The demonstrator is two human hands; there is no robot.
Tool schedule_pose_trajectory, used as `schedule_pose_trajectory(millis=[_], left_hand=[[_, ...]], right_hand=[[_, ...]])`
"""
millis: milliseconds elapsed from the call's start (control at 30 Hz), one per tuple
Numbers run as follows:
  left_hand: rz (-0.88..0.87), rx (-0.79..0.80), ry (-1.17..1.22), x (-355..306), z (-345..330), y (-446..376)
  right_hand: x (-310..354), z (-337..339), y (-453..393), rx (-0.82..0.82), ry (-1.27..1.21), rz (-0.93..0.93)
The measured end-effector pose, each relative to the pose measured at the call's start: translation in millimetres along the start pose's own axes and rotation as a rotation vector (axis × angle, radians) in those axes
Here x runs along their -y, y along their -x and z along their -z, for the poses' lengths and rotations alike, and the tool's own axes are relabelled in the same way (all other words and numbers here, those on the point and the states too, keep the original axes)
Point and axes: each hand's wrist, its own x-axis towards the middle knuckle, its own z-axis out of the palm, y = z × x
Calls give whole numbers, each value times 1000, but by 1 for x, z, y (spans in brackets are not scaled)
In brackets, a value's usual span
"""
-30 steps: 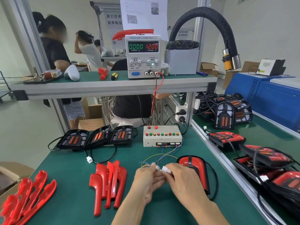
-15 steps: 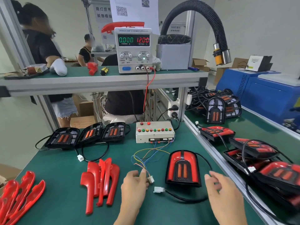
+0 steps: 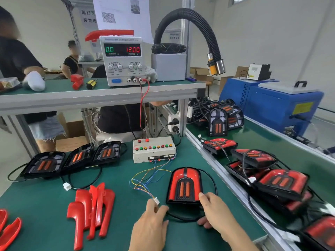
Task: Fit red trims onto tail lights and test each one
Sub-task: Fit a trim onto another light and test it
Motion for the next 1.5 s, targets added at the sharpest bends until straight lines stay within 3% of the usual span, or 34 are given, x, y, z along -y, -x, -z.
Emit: schedule_pose_trajectory(millis=[133, 200, 367, 533, 633, 767, 933, 1067, 1167, 1300, 1500], left_hand=[[57, -25, 0, -10, 2, 1], [154, -84, 116, -14, 7, 2], [401, -416, 541, -21, 15, 11], [453, -316, 652, -22, 12, 2], [358, -234, 793, -27, 11, -4], [242, -51, 961, -55, 16, -18], [45, 15, 1095, -124, 25, -28], [-167, 140, 1051, -195, 31, -50], [-413, 297, 840, -248, 23, -61], [-509, 400, 610, -287, 0, -63], [-580, 376, 497, -292, -25, -66]], right_hand=[[0, 6, 7, 69, -39, -19], [-4, 11, 13, 90, -64, -4], [-30, 14, 36, -24, -74, 67], [-42, -4, 62, -124, -286, 146], [-45, -7, 78, -225, -416, 175], [-44, 3, 95, -557, -517, 177], [-50, 38, 117, -914, -638, 227], [-67, 70, 123, -1172, -765, 209], [-83, 96, 118, -1328, -866, 141], [-109, 125, 108, -1396, -909, 59], [-131, 149, 87, -1251, -974, -61]])
